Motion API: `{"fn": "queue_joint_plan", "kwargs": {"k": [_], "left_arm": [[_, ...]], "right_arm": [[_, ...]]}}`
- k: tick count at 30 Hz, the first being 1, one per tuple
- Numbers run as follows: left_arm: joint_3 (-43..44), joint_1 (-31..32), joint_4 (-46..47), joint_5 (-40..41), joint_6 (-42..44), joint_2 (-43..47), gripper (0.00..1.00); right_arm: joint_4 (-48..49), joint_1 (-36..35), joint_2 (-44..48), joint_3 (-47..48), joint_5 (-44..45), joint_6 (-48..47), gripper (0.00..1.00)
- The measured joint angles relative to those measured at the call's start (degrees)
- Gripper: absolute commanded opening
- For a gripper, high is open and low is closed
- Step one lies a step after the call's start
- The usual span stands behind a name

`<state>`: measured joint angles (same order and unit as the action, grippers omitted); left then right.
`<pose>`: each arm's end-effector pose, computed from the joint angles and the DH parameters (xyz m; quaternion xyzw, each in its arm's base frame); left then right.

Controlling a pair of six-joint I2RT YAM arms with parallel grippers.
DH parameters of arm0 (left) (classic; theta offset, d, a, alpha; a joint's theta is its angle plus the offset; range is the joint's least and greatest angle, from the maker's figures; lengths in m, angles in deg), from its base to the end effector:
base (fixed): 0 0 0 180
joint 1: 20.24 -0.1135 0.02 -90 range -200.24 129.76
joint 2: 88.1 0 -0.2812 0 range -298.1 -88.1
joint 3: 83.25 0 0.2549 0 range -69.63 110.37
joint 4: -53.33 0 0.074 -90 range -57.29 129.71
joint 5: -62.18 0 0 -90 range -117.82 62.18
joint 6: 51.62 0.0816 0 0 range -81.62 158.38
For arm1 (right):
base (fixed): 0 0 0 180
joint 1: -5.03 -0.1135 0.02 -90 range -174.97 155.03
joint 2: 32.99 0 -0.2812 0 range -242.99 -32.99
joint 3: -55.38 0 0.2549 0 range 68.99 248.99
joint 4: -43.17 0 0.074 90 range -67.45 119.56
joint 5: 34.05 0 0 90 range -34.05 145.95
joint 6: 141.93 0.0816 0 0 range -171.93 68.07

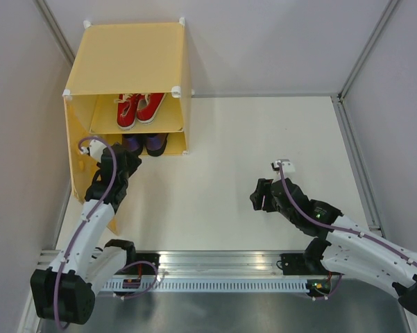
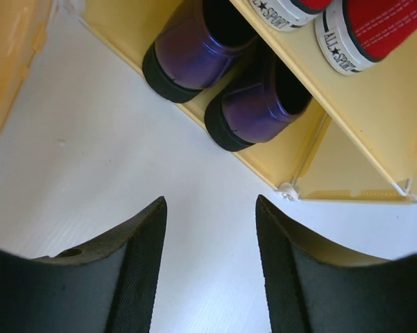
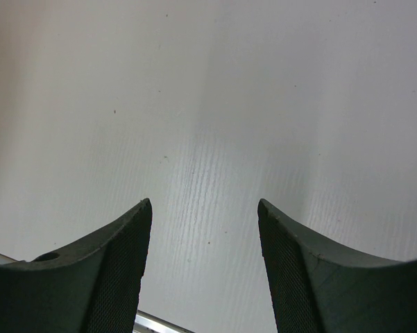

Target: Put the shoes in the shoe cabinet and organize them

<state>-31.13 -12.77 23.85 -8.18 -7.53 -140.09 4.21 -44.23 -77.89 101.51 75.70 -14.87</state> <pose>0.2348 -0.0031 0.2617 -0.3613 0.7748 -0.0919 0.5106 0.1481 0.1297 0.2252 -0.0189 0.8875 0.1845 0.4219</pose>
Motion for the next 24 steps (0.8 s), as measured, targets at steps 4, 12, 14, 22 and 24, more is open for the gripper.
{"fn": "queue_joint_plan", "kwargs": {"k": [4, 12, 14, 22, 24], "left_arm": [[1.3, -0.7, -0.8, 4.5, -0.4, -1.9, 0.5], [5.7, -4.4, 3.8, 7.3, -2.2, -9.2, 0.49], [7.5, -5.1, 5.3, 7.2, -2.3, -11.6, 0.49], [12.3, -7.2, 8.8, 5.0, -2.3, -19.2, 0.49], [12.9, -8.0, 9.2, 4.0, -2.3, -20.6, 0.49]], "right_arm": [[0.0, 0.0, 0.0, 0.3, 0.0, 0.0, 0.67], [-0.4, 0.0, 1.0, 0.4, 0.2, -0.4, 0.67], [-0.5, 0.0, 1.1, 0.4, 0.4, -0.4, 0.67], [-0.6, 0.0, 1.1, 0.4, 1.0, -0.7, 0.68], [-0.6, 0.0, 1.0, 0.4, 1.1, -0.9, 0.67]]}}
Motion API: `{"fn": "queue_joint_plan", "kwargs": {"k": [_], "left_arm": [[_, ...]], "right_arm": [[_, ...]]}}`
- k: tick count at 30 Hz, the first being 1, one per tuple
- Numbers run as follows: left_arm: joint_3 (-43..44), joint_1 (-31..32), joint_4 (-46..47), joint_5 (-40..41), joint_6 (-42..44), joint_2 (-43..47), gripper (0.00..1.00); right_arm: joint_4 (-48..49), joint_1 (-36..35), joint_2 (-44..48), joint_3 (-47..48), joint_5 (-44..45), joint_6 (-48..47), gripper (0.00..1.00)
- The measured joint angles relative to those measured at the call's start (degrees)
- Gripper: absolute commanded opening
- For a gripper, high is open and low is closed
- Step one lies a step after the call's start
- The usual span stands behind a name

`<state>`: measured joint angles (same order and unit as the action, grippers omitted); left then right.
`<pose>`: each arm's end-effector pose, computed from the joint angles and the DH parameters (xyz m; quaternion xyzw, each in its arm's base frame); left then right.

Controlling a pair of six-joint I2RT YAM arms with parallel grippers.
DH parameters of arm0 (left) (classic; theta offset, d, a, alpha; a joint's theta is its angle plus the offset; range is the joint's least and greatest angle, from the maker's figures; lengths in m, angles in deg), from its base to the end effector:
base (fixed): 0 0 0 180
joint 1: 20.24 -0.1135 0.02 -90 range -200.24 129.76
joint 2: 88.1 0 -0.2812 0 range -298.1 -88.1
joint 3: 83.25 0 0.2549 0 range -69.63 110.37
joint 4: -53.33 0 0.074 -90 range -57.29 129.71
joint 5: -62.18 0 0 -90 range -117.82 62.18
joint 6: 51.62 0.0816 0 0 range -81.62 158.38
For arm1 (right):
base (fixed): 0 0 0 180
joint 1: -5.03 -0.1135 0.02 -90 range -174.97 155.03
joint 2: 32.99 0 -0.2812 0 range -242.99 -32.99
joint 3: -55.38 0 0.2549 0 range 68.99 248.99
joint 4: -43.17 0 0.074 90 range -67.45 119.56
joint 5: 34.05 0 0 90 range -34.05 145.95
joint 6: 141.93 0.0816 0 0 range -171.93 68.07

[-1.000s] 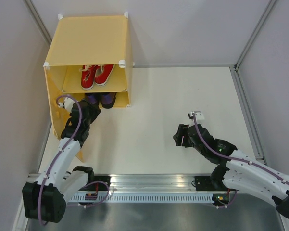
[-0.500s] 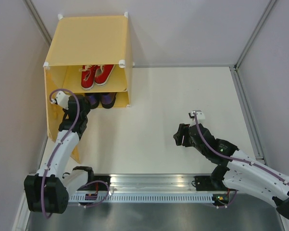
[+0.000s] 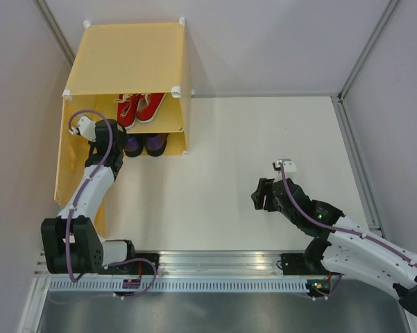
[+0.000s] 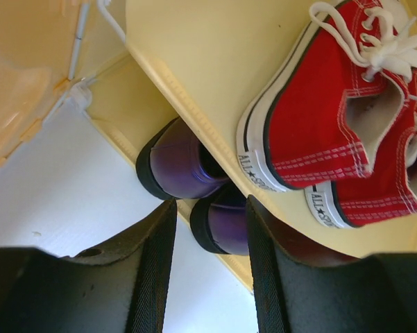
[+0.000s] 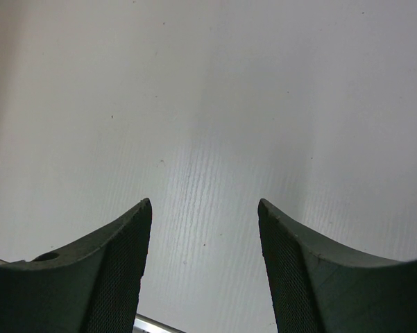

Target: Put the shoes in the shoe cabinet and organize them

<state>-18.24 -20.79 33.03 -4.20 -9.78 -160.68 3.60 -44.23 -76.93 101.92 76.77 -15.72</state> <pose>0.3197 0.0358 0.2787 -0.4420 0.7203 -0.0435 0.5329 0.1474 0.1267 0.2298 -0.0199 0.8836 0.1792 0.4322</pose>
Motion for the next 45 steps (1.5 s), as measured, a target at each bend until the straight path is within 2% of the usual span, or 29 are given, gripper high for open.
{"fn": "queue_joint_plan", "kwargs": {"k": [14, 45], "left_arm": [[4.6, -1.7, 1.3, -1.7, 0.0, -7.1, 0.49], [9.2, -2.0, 0.3, -3.3, -0.9, -12.6, 0.53]], "right_arm": [[0.0, 0.0, 0.0, 0.0, 0.1, -0.1, 0.67], [-0.8, 0.0, -0.1, 0.0, 0.3, 0.0, 0.67]]}}
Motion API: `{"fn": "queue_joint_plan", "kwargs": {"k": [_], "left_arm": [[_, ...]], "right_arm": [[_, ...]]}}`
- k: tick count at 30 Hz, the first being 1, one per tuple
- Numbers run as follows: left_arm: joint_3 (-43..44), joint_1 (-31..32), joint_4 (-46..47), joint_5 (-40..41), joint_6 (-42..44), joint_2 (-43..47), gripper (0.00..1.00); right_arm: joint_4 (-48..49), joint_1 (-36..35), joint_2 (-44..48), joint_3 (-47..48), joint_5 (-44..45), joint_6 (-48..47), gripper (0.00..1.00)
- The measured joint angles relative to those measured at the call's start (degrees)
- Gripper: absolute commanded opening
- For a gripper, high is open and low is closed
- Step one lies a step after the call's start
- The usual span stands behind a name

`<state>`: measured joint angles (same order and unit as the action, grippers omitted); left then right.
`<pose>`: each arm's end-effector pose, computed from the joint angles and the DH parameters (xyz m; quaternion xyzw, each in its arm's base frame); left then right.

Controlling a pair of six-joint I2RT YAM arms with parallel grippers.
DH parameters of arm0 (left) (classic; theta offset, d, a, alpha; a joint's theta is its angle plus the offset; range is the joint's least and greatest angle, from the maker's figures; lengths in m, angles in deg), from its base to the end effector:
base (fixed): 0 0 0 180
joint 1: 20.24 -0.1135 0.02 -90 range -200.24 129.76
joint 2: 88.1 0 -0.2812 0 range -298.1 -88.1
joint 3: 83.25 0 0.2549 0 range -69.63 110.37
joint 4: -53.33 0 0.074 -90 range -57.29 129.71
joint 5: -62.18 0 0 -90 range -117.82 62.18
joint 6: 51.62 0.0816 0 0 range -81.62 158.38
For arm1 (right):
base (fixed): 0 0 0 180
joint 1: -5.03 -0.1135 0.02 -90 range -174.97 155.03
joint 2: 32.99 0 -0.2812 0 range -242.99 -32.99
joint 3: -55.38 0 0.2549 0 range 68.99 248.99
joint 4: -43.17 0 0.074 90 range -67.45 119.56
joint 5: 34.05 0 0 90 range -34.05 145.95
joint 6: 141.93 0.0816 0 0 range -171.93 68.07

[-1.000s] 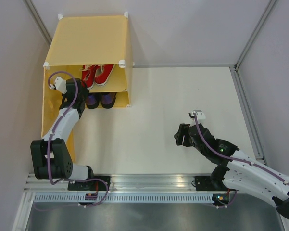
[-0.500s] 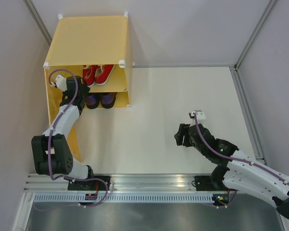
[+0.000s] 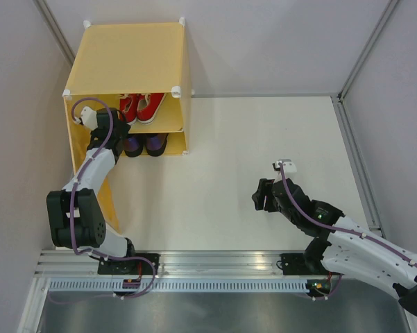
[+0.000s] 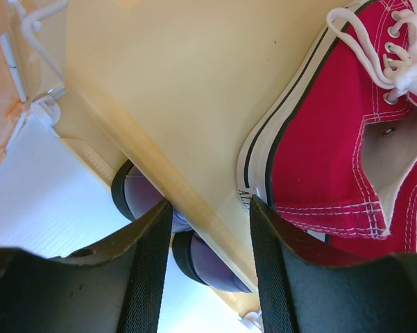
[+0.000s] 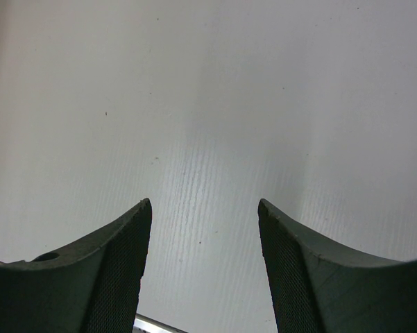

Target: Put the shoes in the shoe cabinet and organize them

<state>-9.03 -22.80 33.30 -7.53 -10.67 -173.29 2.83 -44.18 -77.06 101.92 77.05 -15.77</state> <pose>0.3741 0.0450 0.2677 -0.4510 0.7336 -0.0504 0.5059 0.1471 0.1255 0.2279 -0.0204 0.8865 0.1720 0.4290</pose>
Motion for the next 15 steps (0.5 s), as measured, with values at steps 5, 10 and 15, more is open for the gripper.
{"fn": "queue_joint_plan", "kwargs": {"k": [5, 10, 15], "left_arm": [[0.1, 0.0, 0.1, 0.0, 0.0, -0.3, 0.56], [0.1, 0.0, 0.0, -0.1, 0.0, -0.2, 0.63], [0.0, -0.2, -0.8, -2.1, 0.3, 2.6, 0.71]], "right_arm": [[-0.4, 0.0, 0.1, 0.0, 0.0, 0.0, 0.67], [-0.5, 0.0, 0.2, 0.0, 0.0, 0.0, 0.67], [-0.8, 0.0, 0.2, 0.0, -0.1, 0.0, 0.67]]}}
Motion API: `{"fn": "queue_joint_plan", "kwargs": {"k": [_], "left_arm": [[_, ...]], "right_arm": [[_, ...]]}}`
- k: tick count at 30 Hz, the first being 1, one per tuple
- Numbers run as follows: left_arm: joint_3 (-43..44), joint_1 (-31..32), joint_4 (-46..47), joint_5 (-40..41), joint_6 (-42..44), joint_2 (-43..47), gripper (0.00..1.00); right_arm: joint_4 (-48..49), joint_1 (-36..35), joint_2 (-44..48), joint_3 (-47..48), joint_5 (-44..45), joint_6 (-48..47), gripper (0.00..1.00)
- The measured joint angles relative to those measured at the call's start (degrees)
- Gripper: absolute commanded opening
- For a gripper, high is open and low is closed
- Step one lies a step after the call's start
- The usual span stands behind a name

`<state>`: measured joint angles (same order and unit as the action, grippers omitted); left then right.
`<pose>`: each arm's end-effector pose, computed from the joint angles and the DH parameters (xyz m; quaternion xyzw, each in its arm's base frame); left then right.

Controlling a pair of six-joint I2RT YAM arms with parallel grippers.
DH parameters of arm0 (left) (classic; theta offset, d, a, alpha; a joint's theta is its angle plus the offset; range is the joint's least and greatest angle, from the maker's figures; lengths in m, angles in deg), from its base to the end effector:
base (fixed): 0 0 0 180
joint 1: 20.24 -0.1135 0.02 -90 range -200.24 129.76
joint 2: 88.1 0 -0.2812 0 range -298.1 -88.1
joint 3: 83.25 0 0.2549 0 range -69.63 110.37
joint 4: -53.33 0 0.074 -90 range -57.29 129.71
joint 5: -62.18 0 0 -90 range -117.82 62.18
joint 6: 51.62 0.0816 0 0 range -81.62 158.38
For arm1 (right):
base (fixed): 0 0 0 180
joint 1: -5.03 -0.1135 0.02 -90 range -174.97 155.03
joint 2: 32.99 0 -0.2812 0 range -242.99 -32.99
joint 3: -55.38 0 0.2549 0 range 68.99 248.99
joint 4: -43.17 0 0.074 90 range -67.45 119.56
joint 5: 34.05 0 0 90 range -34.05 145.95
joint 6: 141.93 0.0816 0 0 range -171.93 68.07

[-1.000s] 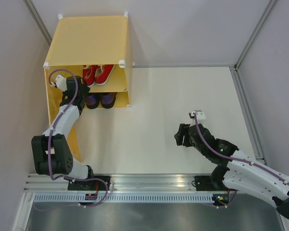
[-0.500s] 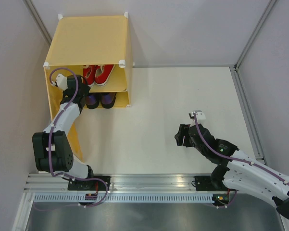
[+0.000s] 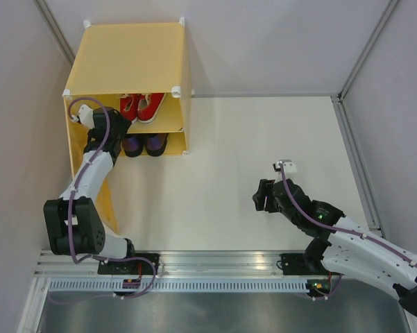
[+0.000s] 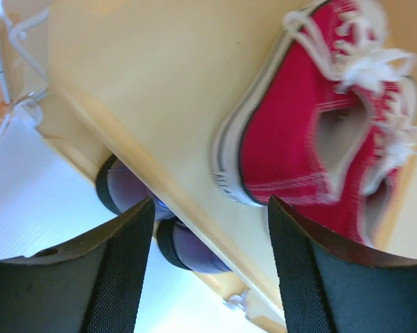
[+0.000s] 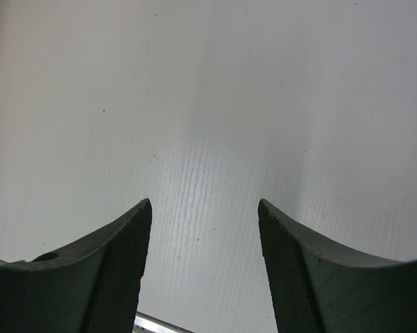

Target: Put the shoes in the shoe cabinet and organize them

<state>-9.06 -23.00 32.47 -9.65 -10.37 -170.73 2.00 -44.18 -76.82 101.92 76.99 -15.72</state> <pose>0.3666 0.0431 0.2808 -0.4421 0.7328 -0.0695 0.5125 0.1459 0.1242 0.2269 -0.0214 0.8887 0.1691 0.4256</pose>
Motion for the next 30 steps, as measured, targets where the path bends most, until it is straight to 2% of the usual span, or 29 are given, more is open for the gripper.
{"fn": "queue_joint_plan", "kwargs": {"k": [8, 17, 23, 30], "left_arm": [[-1.2, 0.2, -2.6, -8.1, 1.7, 10.0, 0.84], [-2.1, 0.1, -12.0, -24.2, 5.2, 26.9, 0.95], [5.3, 0.1, -21.9, -31.5, 8.9, 36.0, 0.98], [15.9, 0.1, -32.3, -28.9, 14.5, 43.3, 0.98]], "right_arm": [[-0.5, 0.0, 1.3, 0.1, -0.1, 0.0, 0.67], [-2.2, 0.0, 3.0, 2.2, -0.2, 0.0, 0.68], [-5.1, 0.0, 5.2, 5.0, 1.4, -0.3, 0.69], [-8.8, 0.0, 8.6, 7.5, 3.6, -0.5, 0.72]]}}
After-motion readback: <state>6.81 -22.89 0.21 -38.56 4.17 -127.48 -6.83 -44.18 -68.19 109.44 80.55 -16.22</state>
